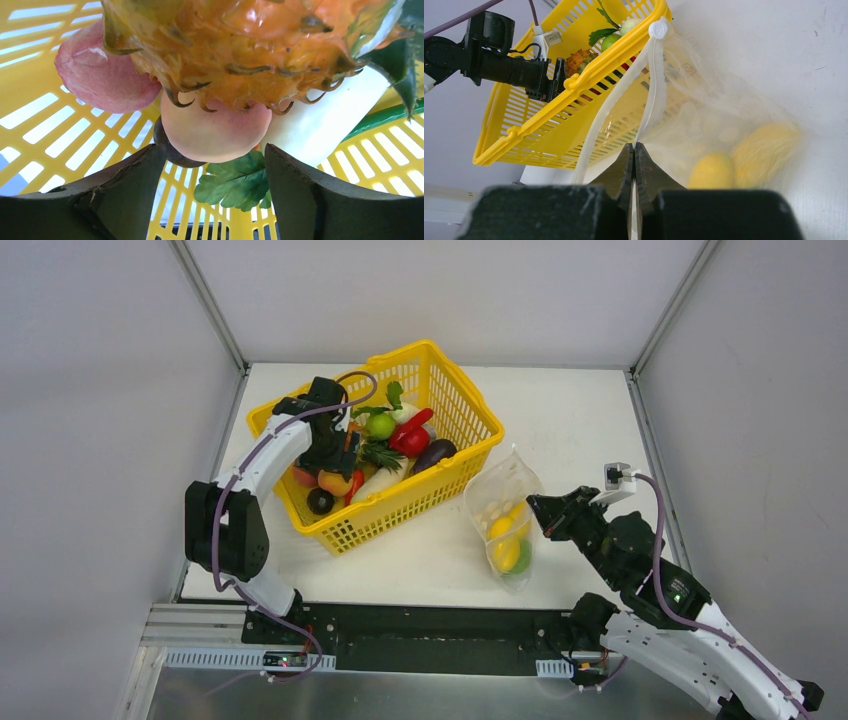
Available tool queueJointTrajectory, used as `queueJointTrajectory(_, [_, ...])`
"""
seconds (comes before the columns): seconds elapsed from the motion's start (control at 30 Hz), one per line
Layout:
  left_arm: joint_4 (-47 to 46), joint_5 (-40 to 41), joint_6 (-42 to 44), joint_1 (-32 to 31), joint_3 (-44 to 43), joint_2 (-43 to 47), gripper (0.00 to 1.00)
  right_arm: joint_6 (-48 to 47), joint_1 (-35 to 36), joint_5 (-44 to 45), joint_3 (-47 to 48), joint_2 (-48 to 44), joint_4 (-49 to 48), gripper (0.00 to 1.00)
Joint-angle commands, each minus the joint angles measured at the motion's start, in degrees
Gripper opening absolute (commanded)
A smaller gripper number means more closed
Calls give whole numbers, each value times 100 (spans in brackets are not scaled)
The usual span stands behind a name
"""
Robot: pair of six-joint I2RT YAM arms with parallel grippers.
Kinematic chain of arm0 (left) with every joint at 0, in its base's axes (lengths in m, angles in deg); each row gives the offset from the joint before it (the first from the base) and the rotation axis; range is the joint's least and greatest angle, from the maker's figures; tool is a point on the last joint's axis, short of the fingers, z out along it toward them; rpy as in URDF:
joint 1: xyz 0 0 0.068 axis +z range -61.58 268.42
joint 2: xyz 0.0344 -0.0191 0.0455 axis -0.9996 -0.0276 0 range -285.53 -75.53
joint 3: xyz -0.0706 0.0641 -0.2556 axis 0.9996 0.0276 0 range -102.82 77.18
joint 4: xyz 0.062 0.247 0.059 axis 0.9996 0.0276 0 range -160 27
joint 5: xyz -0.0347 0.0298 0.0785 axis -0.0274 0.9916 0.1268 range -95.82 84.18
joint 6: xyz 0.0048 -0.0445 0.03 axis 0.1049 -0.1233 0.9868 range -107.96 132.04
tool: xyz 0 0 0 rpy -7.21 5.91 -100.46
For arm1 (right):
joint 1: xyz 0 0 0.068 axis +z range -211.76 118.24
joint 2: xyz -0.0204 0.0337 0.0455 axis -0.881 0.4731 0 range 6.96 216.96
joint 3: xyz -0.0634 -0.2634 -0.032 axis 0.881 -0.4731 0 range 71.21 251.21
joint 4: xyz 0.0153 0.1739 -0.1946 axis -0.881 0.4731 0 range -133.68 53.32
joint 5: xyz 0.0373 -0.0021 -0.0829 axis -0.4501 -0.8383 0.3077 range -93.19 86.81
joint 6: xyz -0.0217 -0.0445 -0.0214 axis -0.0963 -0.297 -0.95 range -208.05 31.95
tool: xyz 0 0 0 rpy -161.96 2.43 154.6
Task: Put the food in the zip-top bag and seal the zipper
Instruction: Pick up the fake fruit from the bin.
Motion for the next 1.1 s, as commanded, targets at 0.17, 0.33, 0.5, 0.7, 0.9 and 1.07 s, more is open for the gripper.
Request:
queueJointTrajectory(0.17, [-366, 167, -127, 55, 171, -240, 79, 3, 11, 110, 192, 20, -299, 0])
queueJointTrajectory(0.33, [-417, 54, -209, 55, 364, -322, 67, 6, 5, 139, 174, 28, -300, 0])
queueJointTrajectory(0.5, [-433, 52, -278, 55, 514, 145, 43, 20, 12, 67, 201, 85, -268, 0])
queueJointTrajectory(0.7, [-403, -140, -390, 54, 507, 832, 26, 96, 13, 64, 185, 61, -272, 0])
queueJointTrajectory(0.9, [-421, -440, -583, 47, 616, 1507, 20, 189, 13, 68, 140, -5, -270, 0])
queueJointTrajectory(1.07, [-464, -570, -760, 46, 632, 1997, 17, 263, 12, -38, 158, 111, -273, 0])
